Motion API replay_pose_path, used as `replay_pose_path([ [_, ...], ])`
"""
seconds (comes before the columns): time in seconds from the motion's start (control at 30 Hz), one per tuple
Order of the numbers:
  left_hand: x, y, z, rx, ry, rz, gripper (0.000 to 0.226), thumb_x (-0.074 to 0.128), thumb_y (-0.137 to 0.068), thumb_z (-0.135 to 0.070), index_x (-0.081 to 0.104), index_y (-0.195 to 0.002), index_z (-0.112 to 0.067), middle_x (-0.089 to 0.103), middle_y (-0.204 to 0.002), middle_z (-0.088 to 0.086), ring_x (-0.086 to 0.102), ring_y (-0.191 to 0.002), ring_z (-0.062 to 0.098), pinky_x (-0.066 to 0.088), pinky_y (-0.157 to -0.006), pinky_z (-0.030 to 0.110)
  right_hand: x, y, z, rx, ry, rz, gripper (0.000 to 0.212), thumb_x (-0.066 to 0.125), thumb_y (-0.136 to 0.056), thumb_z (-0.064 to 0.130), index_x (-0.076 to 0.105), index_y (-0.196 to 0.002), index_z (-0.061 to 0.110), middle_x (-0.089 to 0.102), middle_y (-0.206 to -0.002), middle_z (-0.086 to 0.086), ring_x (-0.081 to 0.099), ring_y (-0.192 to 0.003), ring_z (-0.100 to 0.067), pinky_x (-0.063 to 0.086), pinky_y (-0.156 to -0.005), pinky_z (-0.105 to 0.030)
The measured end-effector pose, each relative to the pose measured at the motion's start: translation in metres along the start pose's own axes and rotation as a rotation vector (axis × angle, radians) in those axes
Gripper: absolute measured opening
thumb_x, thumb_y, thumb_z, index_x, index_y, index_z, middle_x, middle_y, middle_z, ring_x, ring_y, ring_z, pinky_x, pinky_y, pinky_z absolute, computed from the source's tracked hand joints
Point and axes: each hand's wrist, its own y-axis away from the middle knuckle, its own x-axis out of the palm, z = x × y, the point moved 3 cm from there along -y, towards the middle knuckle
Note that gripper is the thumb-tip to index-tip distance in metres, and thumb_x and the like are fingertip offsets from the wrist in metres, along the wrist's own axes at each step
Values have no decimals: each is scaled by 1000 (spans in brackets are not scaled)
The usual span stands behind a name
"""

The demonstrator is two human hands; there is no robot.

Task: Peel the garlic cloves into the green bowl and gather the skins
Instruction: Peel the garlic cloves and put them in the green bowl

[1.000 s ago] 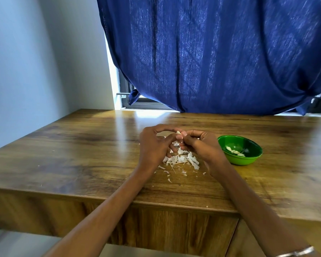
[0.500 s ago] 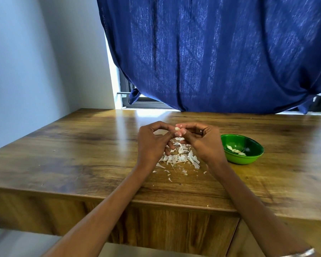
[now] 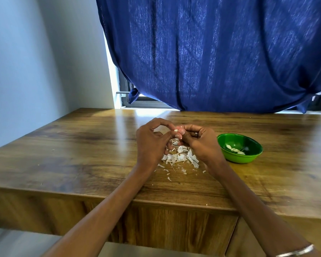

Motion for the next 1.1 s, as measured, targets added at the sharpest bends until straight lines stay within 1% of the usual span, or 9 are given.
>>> replay_pose_path([
  [0.17, -2, 1, -1, 11, 4, -21, 11, 82, -80, 1, 74, -85, -4, 74, -64, 5, 65, -45, 30, 48, -37, 26, 0, 3, 2, -26, 38, -15, 13, 69, -90, 7, 72, -88, 20, 76, -85, 0, 71, -66, -7, 59, -67, -20],
  [0.37, -1, 4, -2, 76, -40, -63, 11, 84, -77, 4, 76, -79, -5, 75, -68, -3, 63, -40, 19, 47, -35, 30, 0, 2, 1, -31, 112, -24, 11, 67, -94, 8, 74, -90, 15, 76, -81, 2, 71, -60, -6, 54, -59, -15],
  [0.5, 0, 5, 0, 151, -60, -107, 12, 85, -77, 1, 77, -78, -7, 76, -72, -5, 61, -37, 13, 44, -38, 22, 1, 1, -5, 11, 62, -35, 15, 67, -94, 11, 75, -85, 21, 78, -81, 0, 72, -65, -11, 61, -71, -26],
  [0.67, 3, 5, -2, 275, -122, -144, 11, 85, -78, -1, 76, -77, -7, 75, -77, -9, 60, -38, 10, 40, -41, 19, 4, 0, -10, 125, -193, -22, 13, 65, -94, 10, 73, -98, 1, 75, -97, -17, 69, -65, -11, 61, -77, -24],
  [0.73, 2, 4, -3, 241, -68, -136, 10, 83, -80, 0, 76, -78, -6, 75, -75, -5, 61, -38, 14, 41, -39, 21, 5, 0, -9, 134, -275, -8, 17, 70, -87, 14, 73, -98, 1, 75, -99, -19, 70, -70, -14, 61, -78, -25],
  [0.8, 1, 1, 1, 120, 16, -112, 8, 81, -81, 1, 75, -81, -4, 74, -69, 0, 59, -37, 20, 42, -37, 24, 3, 0, -8, 99, -252, -24, 23, 75, -76, 19, 74, -95, 5, 76, -98, -18, 72, -75, -17, 62, -78, -27],
  [0.9, 1, -2, 6, -2, 92, -72, 5, 80, -82, -1, 76, -85, -3, 73, -66, 9, 59, -39, 25, 45, -37, 26, -1, 0, -5, 18, -129, -52, 10, 76, -82, 10, 75, -92, 12, 78, -90, -9, 74, -75, -15, 60, -71, -23],
  [1.03, 3, -5, 11, -55, 125, -23, 5, 80, -85, -5, 77, -89, -3, 75, -83, 4, 63, -45, 27, 45, -37, 27, -1, 0, -3, 10, -51, -42, 13, 77, -85, 11, 75, -96, 14, 78, -92, -11, 74, -73, -16, 57, -66, -19],
  [1.1, 2, -6, 13, -74, 126, -8, 6, 79, -87, -6, 77, -90, -2, 75, -83, 8, 63, -46, 25, 45, -38, 26, 1, 0, -2, 20, -28, -32, 11, 77, -84, 11, 75, -95, 16, 78, -92, -11, 74, -72, -15, 58, -66, -19],
])
